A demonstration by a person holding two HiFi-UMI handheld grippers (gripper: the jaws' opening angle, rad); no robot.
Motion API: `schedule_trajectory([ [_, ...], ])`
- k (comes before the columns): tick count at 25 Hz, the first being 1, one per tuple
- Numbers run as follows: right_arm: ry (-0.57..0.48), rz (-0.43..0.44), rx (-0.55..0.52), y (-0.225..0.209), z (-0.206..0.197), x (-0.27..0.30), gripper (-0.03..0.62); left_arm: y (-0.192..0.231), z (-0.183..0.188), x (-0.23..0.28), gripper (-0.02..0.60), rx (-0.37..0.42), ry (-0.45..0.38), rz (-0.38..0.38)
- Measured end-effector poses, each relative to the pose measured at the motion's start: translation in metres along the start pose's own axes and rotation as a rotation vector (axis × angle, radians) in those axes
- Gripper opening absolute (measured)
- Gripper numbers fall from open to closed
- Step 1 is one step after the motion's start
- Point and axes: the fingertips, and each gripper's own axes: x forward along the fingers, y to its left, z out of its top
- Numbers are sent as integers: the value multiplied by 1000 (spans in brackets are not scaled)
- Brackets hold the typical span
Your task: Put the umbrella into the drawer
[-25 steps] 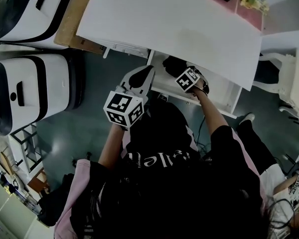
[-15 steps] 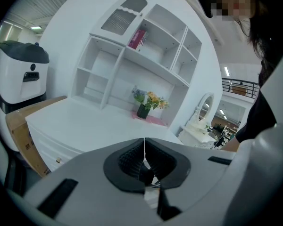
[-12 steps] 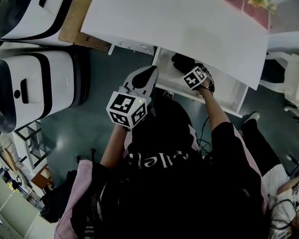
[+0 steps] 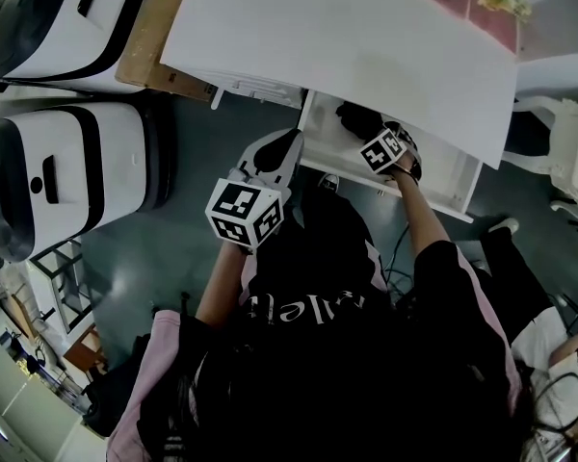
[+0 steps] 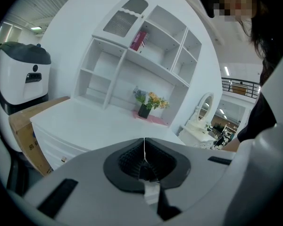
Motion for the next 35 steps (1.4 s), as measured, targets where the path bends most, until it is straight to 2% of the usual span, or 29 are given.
schedule_trajectory([
  [6,-55,-31,31,0,4,-36,293,-3,5,-2,17,16,-10,-40],
  [10,-118,-49,109,2,7,-68,291,-11,9,-2,17,30,-14,-82],
  [18,-390,-83,430,13,33,-159,291,-25,20,-8,17,68,-16,-184],
  [26,-733,-127,713,31,55,-258,291,-42,31,-35,17,113,-34,-286],
  [30,-878,-134,789,53,69,-306,291,-42,32,-59,17,136,-37,-330],
  [35,-978,-172,803,87,85,-348,291,-38,30,-90,17,156,-39,-371],
])
